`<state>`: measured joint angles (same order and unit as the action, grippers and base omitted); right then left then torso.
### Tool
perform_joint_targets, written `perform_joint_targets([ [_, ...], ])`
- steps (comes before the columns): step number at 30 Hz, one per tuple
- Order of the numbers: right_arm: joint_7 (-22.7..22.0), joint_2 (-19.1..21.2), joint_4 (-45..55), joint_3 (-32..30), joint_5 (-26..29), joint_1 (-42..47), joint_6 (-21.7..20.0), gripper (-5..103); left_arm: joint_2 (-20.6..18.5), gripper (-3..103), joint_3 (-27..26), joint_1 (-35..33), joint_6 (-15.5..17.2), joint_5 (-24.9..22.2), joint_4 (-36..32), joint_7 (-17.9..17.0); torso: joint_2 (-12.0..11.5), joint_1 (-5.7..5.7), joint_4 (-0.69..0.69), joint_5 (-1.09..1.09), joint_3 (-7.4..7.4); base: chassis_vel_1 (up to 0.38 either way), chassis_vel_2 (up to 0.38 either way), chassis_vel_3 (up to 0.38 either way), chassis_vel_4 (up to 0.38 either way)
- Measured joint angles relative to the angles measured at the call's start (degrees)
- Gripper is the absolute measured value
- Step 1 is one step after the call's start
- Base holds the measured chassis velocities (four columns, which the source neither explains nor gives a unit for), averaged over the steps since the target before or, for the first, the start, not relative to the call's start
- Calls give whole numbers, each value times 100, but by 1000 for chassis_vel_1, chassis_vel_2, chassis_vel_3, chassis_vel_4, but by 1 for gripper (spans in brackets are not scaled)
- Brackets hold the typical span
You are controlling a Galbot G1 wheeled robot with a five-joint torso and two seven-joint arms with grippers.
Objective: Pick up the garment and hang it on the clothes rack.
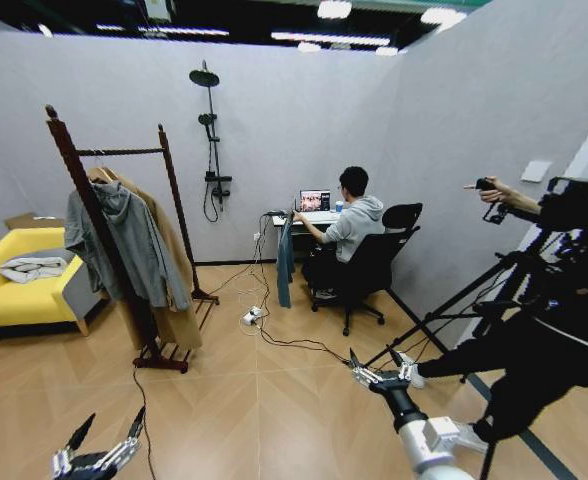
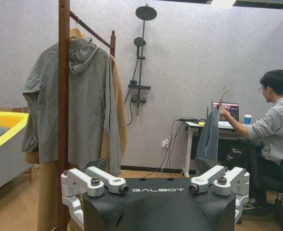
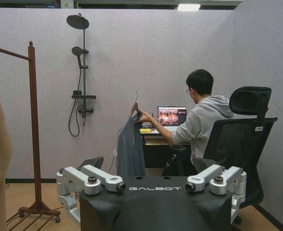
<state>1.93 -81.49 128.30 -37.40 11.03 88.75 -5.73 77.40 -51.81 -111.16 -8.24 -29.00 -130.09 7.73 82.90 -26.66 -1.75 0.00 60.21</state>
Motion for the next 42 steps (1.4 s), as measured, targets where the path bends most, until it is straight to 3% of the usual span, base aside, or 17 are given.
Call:
perform_joint_targets([
  [23, -12, 94, 1, -106, 80, -41, 77, 100, 0, 100, 0, 0, 0, 0, 0, 0, 1, 1, 0, 0, 0, -3, 2, 2, -1],
  [42, 28, 58, 20, -36, 64, -4, 159, 100, 0, 100, 0, 0, 0, 0, 0, -1, 0, 1, 0, 0, 0, -185, 189, 204, -193],
])
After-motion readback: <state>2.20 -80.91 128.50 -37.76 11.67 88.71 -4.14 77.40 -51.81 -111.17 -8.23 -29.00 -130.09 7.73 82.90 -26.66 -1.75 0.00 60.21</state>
